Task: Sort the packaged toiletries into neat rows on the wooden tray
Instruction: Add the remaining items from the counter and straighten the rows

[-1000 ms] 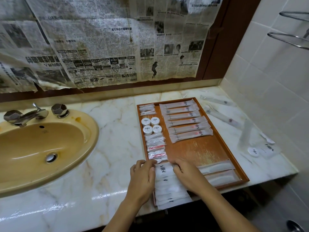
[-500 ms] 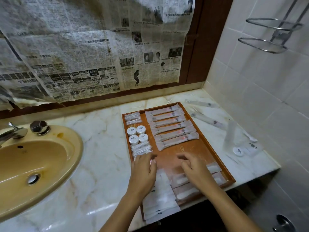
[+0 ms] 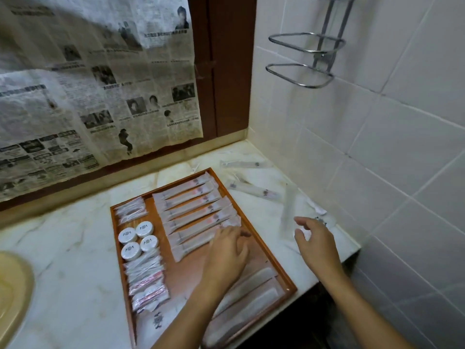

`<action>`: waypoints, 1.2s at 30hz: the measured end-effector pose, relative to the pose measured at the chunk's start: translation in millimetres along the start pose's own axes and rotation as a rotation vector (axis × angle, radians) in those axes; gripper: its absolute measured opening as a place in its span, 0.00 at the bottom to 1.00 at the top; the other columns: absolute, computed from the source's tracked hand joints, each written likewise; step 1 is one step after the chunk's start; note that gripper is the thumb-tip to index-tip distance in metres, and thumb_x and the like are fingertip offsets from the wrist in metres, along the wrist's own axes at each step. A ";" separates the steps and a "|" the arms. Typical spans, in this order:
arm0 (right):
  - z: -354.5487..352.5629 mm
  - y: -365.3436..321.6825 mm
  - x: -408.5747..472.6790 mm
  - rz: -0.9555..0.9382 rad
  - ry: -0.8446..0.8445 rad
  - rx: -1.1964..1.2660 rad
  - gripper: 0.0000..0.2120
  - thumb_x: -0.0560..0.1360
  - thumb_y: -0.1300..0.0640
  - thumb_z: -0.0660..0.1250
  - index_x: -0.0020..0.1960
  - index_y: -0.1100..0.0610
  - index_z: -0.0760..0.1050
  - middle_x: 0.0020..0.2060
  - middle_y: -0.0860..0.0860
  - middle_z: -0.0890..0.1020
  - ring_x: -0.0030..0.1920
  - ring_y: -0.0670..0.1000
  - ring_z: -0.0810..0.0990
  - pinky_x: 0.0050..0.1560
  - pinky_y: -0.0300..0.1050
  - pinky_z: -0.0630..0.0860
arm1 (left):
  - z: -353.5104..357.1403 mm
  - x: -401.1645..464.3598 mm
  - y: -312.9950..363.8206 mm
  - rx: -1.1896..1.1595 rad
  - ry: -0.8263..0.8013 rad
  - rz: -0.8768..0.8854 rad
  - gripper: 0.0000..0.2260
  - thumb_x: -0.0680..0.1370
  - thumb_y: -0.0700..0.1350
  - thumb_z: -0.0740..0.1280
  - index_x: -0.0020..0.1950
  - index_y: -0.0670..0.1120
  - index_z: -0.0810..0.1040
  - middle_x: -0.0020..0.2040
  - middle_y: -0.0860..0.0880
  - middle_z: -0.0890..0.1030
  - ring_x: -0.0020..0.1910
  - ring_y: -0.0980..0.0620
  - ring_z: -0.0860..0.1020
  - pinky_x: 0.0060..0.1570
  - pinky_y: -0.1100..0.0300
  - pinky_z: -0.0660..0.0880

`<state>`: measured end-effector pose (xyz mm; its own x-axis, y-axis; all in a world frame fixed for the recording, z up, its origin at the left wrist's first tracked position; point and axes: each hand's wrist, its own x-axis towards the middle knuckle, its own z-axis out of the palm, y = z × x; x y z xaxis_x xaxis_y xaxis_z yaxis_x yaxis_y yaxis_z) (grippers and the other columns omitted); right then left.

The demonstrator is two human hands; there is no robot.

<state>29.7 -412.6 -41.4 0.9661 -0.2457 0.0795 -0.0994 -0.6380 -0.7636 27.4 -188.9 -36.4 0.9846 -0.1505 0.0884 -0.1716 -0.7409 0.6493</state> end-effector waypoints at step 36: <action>-18.8 101.2 91.7 0.025 -0.223 -0.399 0.22 0.78 0.59 0.62 0.71 0.57 0.70 0.73 0.49 0.67 0.71 0.53 0.63 0.71 0.49 0.62 | 148.6 94.3 65.3 0.330 -0.305 0.207 0.17 0.77 0.50 0.65 0.66 0.52 0.72 0.55 0.49 0.72 0.52 0.47 0.73 0.45 0.59 0.63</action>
<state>103.7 -513.4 -99.3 0.9855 -0.1297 -0.1090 -0.1654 -0.8759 -0.4532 104.3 -348.8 -97.8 0.8830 -0.4645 -0.0672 -0.4119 -0.8355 0.3637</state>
